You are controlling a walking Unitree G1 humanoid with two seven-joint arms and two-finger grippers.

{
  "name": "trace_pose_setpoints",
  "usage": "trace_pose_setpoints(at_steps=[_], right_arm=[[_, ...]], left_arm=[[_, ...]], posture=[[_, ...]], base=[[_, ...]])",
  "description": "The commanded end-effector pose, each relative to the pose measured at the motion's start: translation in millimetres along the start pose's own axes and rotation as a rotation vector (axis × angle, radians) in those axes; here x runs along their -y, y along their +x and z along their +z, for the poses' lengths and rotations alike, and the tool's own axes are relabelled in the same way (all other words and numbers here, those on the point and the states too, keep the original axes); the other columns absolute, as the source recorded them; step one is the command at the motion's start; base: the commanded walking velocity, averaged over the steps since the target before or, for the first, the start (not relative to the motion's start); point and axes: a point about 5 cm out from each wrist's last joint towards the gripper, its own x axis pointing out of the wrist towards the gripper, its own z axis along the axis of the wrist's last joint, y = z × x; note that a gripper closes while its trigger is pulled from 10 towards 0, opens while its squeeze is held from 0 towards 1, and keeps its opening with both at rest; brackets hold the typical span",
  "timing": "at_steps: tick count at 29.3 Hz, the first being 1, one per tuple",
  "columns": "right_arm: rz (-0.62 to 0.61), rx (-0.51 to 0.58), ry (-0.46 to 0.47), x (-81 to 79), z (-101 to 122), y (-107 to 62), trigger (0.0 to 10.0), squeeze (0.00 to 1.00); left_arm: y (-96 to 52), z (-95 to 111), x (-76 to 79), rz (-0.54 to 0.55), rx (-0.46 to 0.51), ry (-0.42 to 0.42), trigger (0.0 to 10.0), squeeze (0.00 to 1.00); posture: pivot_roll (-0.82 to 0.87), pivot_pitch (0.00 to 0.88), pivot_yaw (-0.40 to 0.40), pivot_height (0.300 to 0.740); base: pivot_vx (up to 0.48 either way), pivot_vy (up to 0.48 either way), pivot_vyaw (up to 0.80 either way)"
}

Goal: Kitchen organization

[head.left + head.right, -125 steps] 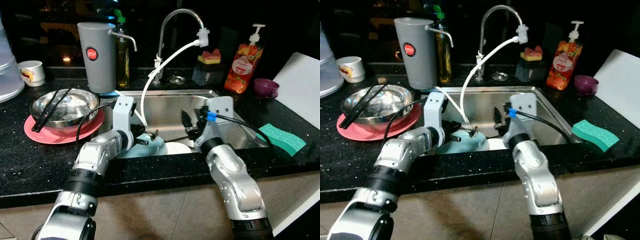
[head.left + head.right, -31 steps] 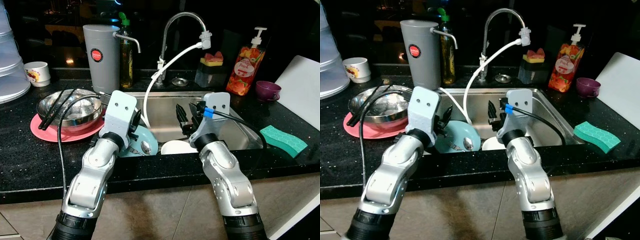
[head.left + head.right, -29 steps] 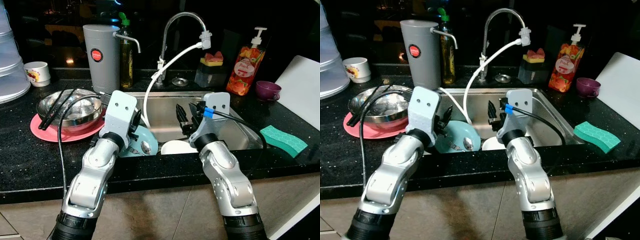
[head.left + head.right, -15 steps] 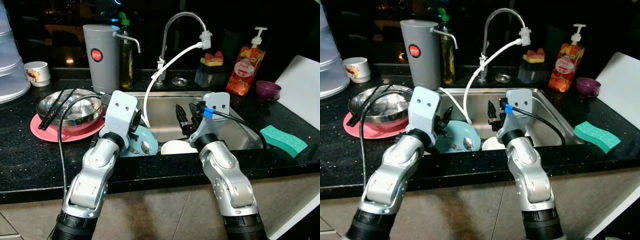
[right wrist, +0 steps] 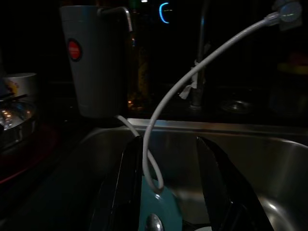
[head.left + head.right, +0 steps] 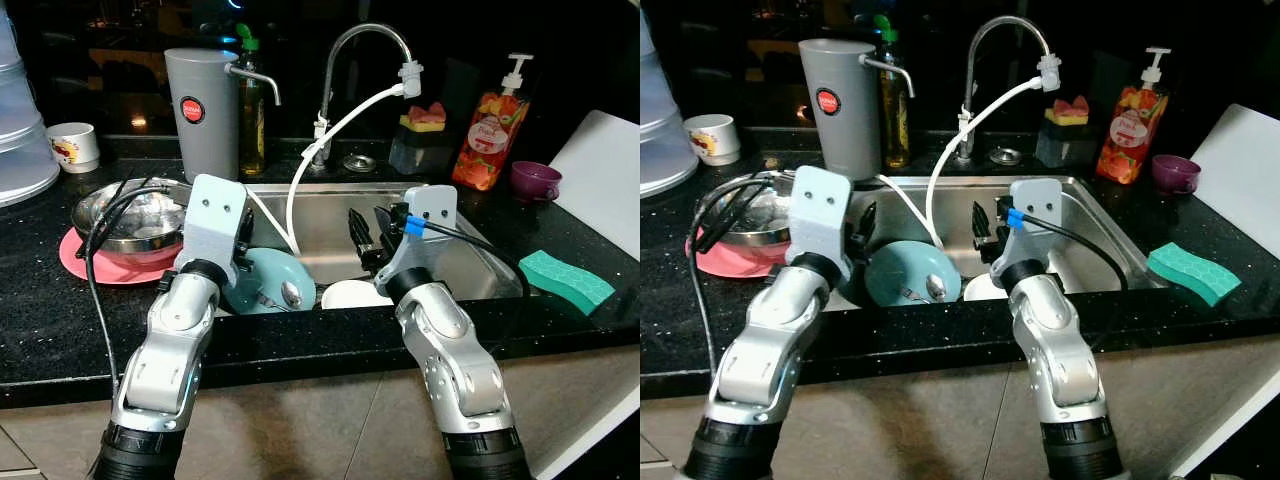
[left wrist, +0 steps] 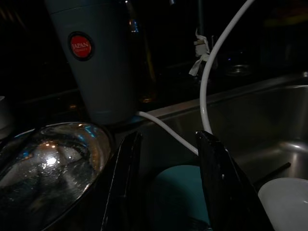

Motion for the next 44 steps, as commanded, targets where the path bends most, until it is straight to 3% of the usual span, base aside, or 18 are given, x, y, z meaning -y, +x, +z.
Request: trace_pose_setpoints(at_steps=[1,15,44], right_arm=[[0.003,0.024,0.006,0.2,3.3,-2.1,10.0,0.00],[0.005,0.024,0.001,1.1,4.2,-1.9,10.0,0.00],[0.009,0.024,0.004,0.6,4.6,-1.4,10.0,0.00]], left_arm=[[-1.0,-3.5,-2.4,0.015,-0.014,0.015,10.0,0.00],[1.3,-6.9,-12.5,0.121,-0.024,0.014,10.0,0.00],[1.8,-9.0,-11.7,0.129,-0.030,0.019,10.0,0.00]], posture=[[0.16,0.108,-0.097,0.740],[0.15,0.106,-0.101,0.740],[0.15,0.106,-0.100,0.740]], base=[[0.000,0.000,0.00],[0.000,0.000,0.00],[0.000,0.000,0.00]])
